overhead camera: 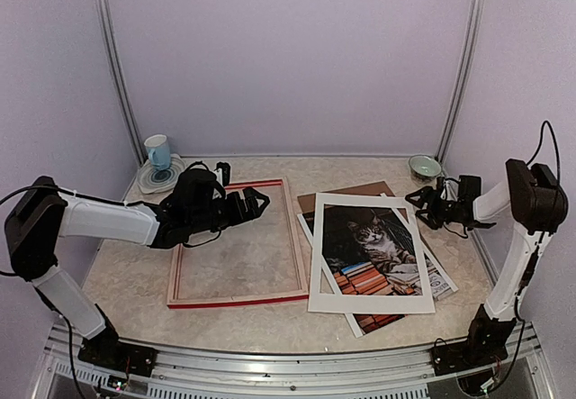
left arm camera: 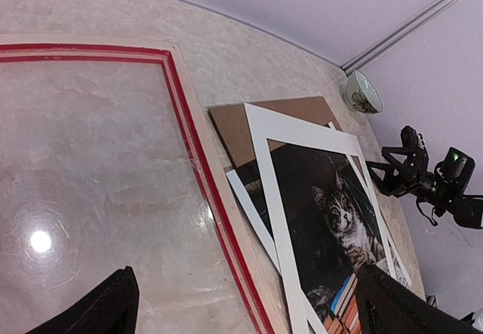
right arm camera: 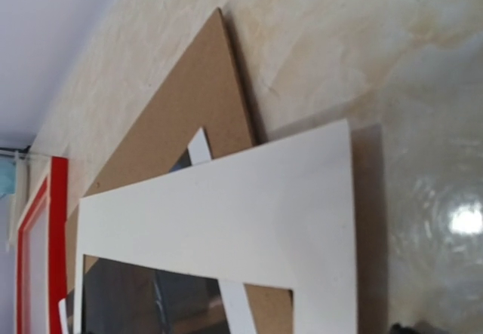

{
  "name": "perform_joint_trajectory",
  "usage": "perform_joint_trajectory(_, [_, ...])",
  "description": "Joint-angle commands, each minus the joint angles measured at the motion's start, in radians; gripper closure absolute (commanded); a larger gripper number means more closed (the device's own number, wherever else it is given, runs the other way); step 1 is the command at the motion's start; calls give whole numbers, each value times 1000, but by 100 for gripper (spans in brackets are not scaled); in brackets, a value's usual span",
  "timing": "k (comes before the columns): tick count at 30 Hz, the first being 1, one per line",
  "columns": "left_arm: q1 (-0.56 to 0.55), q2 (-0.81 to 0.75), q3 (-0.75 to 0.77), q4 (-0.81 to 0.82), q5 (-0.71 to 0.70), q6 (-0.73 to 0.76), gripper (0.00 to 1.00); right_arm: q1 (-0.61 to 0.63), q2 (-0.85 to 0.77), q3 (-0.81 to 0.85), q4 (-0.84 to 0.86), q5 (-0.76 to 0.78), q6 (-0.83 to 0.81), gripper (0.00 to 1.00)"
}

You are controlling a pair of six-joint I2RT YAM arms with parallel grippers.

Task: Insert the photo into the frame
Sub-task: Pick up the mat board from the photo.

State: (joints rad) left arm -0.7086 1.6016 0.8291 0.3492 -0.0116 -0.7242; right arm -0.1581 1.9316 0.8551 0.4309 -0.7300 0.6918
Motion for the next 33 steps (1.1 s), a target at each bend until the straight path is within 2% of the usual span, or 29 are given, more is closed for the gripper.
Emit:
perform_joint_trajectory(1, [-5,-12,0,-1,0,16,1,-22,58,4,-53,-39,34,16])
perform_joint_trajectory(8, [-4,-18,-10,-1,-10,14,1,-29,107,36,-49,-117,65,17])
perform_joint_trajectory(20, [-5,-37,-20,-7,-26,16,1,-52,127,47,-65,-159,91,20])
perform_joint_trajectory(28, [-4,-58,-31,-10,-42,16,1,-70,142,45,-51,-190,119,27])
perform_joint_trajectory(33, [-3,-63,-36,-11,-42,14,1,-77,148,38,-31,-202,137,38])
